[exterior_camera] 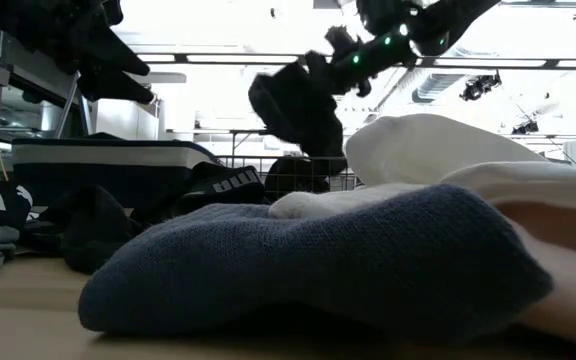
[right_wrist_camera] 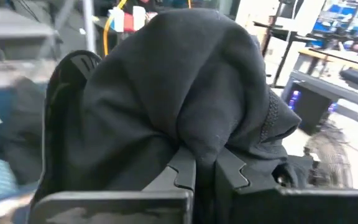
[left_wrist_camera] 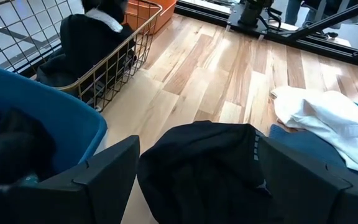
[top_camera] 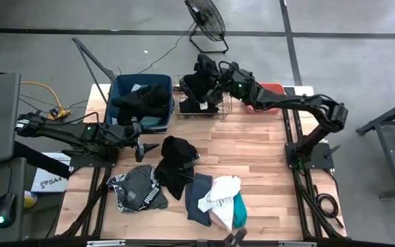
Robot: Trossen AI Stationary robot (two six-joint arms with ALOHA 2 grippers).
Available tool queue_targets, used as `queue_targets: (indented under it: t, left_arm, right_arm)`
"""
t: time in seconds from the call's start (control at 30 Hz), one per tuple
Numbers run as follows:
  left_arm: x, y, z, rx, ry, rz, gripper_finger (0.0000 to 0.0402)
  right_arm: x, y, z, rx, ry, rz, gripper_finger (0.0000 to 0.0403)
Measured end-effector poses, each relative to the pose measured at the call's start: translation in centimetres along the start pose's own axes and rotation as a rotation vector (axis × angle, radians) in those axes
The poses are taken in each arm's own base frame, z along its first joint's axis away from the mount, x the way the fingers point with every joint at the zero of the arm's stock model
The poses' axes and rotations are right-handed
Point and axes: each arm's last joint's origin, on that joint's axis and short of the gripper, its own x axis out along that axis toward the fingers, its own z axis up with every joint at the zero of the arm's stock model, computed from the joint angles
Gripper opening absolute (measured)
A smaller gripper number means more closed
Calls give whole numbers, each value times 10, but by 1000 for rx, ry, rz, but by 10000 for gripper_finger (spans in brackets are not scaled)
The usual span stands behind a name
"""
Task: Pick & Place Cloths
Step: Put the black underwear into the wire basket
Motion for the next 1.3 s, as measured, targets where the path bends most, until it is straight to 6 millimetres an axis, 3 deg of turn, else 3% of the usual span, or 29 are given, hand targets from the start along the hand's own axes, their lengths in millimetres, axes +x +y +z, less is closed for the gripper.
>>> queue_targets:
  t: [0.37,0.7,0.9,1.07,1.3]
  left_arm:
    - [0,1,-2,8,19,6,316]
    - [0,1,-2,7,20,3,316]
    - [0,1,-2,6,20,3,316]
    - [0,1,-2,-1,20,3,316]
    - [0,1,-2,-2,19,3,316]
  right_arm:
    - [24,-3,-46,-67,195,-96,8]
    - [22,-10,-64,294,357,-103,8]
    - [21,-10,-67,402,386,-71,16]
    - [21,-10,-66,413,384,-71,51]
    - [20,-12,-64,491,384,-39,153]
